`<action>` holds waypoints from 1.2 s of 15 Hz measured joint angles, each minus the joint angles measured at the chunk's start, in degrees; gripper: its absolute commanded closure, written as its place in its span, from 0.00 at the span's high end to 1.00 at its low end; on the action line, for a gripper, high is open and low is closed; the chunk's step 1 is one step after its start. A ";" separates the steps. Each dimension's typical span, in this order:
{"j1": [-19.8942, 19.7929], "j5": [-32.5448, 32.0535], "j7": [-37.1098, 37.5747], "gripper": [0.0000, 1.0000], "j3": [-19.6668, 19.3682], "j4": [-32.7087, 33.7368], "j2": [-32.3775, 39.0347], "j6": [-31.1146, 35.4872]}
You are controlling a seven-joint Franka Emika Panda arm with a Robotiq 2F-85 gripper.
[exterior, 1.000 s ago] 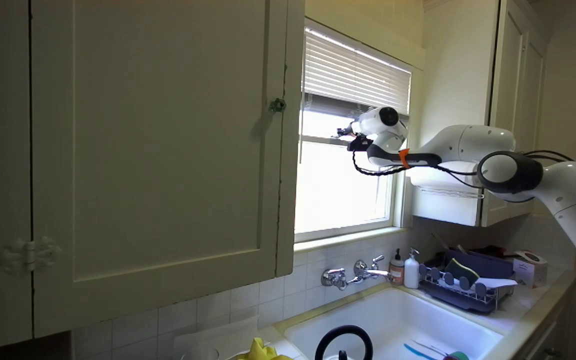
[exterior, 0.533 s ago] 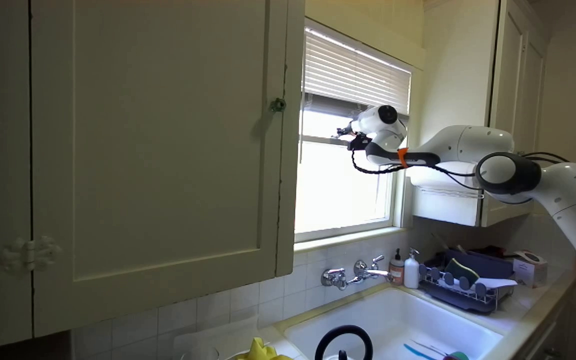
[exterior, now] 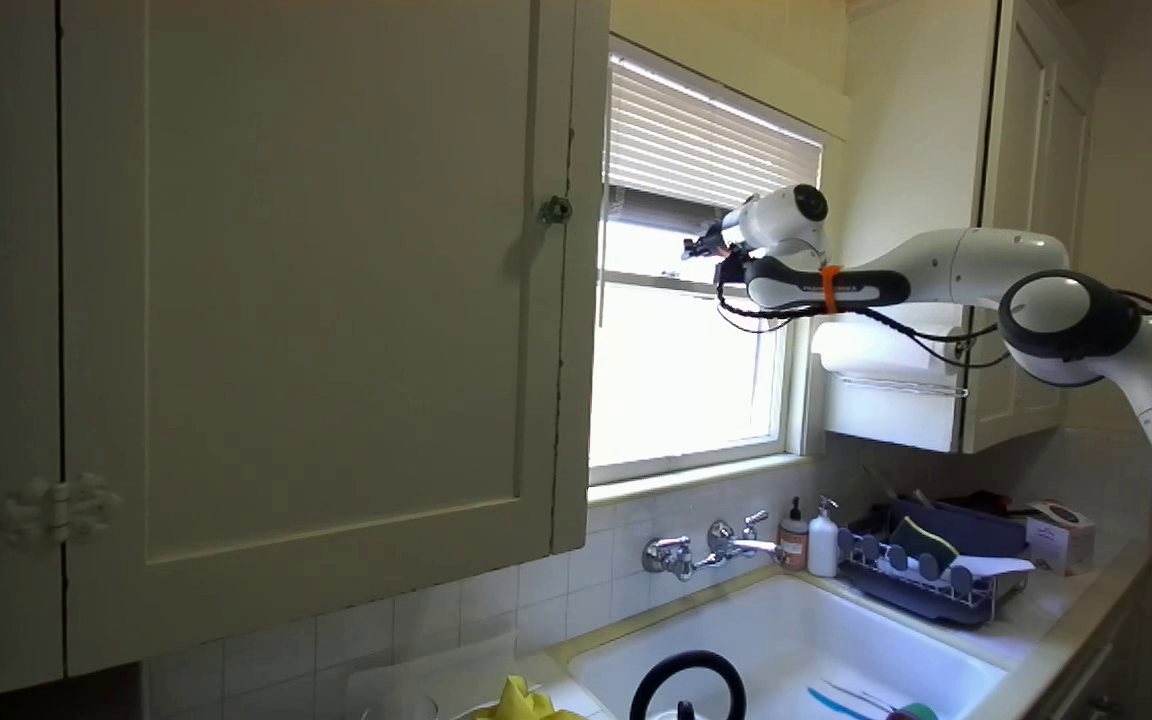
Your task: Clip the knob on the curtain railing
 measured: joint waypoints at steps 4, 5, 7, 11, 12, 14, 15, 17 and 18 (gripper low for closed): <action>-10.62 7.61 -7.12 0.00 7.18 -10.75 -6.63 -6.51; -13.10 9.23 -8.03 0.00 8.33 -13.51 -8.33 -7.80; -18.21 13.73 -10.08 0.00 10.58 -19.33 -11.98 -10.23; -27.60 27.14 -15.63 0.33 14.72 -31.82 -19.59 -13.83; -29.34 30.85 -17.16 0.40 15.32 -34.97 -21.58 -14.63; -31.88 37.60 -20.05 0.56 15.62 -40.88 -25.86 -16.80; -30.74 40.36 -21.11 0.62 13.09 -43.69 -28.37 -17.81; -24.76 42.61 -22.08 0.78 4.29 -49.37 -33.84 -19.14; -21.58 41.69 -21.88 0.87 -0.13 -52.27 -36.40 -19.14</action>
